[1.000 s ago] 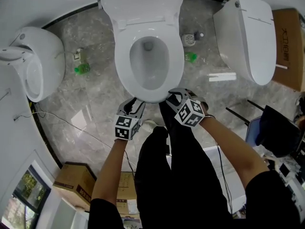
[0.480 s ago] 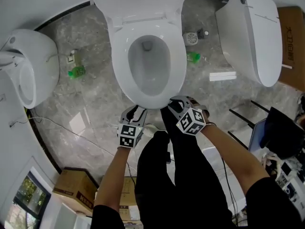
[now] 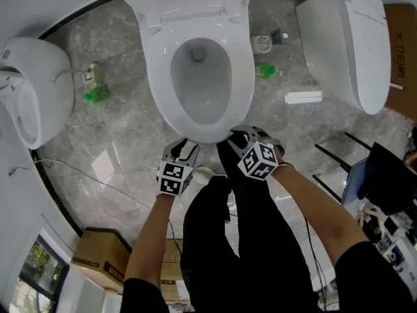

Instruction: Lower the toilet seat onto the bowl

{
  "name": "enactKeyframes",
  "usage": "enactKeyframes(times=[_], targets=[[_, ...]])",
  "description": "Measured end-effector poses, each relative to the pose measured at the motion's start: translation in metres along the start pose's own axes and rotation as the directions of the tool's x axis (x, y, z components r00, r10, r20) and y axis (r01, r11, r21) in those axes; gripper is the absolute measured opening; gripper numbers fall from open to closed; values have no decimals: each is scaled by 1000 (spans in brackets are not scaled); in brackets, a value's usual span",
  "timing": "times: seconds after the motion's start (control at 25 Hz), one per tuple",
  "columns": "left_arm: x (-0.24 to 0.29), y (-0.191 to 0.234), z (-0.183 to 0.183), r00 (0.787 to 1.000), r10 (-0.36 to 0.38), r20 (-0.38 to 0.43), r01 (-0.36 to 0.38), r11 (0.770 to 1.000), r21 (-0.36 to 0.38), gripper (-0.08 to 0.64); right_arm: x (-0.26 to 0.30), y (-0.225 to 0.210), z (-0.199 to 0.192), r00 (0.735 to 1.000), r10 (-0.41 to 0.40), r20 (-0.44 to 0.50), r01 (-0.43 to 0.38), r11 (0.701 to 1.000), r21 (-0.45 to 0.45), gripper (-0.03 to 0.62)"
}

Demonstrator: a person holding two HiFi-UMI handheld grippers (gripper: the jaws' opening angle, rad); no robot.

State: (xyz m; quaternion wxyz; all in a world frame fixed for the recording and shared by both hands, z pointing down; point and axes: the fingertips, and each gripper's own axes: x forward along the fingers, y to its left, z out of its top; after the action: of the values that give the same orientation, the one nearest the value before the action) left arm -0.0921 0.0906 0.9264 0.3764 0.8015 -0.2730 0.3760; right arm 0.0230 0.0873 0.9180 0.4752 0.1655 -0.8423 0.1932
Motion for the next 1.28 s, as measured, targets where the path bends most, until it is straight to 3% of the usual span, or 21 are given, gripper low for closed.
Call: enactKeyframes(times=[0.36,0.72,0.88,1.04,1.28], targets=[[23,9,-13,1000,1,-20,-2,998,-57,186,25,-3,-15,999,-17,-46,19,999,27,104],[31,12,-20,1000,9,-7,-9,1000,-12,181,35,-6,-22,995,-79,-59,82,995,53,91],[29,10,-16,1000,8,12,-7,996,-89,181,27,-1,-20,995,-65,-70,73,991,110,91],[-11,-9,21,997,-8,73,17,992,-128,183,-20,7,15,997,-71,-17,73,988,138,91],[-142,-69,107,963,1,269,50,982,-180,175,-150,21,103,971,-152,182,78,930,360,91]])
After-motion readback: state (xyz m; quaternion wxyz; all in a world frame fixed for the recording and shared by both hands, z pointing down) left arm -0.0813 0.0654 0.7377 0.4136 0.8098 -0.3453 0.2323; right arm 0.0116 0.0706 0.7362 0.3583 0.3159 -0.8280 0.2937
